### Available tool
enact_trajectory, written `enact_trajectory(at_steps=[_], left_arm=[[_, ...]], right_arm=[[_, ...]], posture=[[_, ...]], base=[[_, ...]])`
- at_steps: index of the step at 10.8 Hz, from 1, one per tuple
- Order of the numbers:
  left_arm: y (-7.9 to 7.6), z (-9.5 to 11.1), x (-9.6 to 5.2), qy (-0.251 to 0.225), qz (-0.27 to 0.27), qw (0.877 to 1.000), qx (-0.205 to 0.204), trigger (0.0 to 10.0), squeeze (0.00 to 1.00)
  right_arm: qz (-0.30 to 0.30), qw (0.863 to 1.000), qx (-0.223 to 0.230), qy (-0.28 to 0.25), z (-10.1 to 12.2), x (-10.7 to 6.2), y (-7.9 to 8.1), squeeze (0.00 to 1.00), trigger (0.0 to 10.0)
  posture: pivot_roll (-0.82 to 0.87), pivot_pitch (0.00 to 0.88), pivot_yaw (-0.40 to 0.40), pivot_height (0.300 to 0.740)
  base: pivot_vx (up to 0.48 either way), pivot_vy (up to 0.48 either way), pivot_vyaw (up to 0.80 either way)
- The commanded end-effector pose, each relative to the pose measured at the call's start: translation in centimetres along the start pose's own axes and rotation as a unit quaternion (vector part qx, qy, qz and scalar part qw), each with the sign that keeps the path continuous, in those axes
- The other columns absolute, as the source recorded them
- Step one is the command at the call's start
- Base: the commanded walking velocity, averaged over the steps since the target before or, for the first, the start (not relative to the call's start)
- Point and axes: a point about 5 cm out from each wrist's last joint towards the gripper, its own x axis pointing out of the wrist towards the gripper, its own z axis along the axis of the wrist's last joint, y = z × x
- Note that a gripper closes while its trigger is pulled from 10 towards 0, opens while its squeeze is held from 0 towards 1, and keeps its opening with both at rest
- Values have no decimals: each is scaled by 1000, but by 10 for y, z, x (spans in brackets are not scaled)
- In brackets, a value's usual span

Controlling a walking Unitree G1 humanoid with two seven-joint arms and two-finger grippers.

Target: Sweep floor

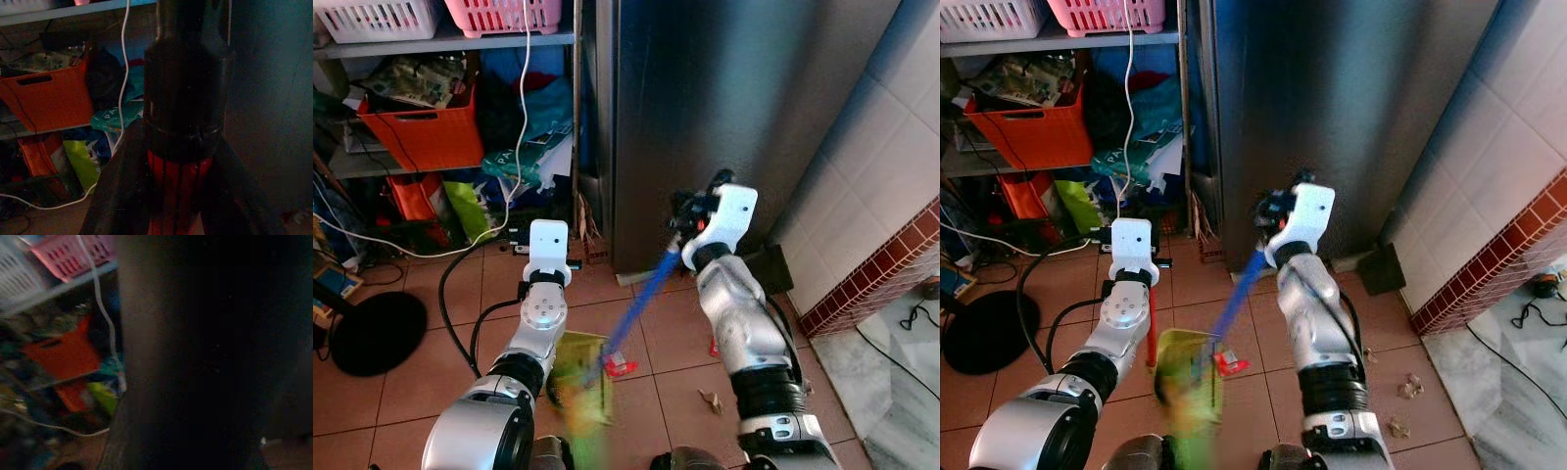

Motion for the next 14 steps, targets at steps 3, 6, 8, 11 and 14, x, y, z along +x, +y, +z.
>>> enact_trajectory(at_steps=[3,6,8,11,14], left_arm=[[-3,3,2,-3,-12,1000,-5,10000,0],[1,14,0,-49,-7,999,0,10000,0],[15,18,-5,-78,28,997,4,10000,0],[28,24,-12,-95,55,994,15,10000,0],[30,14,-9,-74,45,996,19,10000,0]], right_arm=[[31,995,-40,-88,53,13,6,0,10000],[22,980,-128,-153,87,16,3,0,10000],[11,972,-179,-153,78,17,0,0,10000],[6,964,-231,-128,48,11,-3,0,10000],[-12,964,-237,-117,31,5,-3,0,10000]], posture=[[-152,55,-18,740],[-133,66,-13,740],[-110,76,-23,740],[-82,97,-30,740],[-109,116,-31,740]], base=[[0,0,0],[0,0,0],[0,0,0],[0,0,0],[0,0,0]])
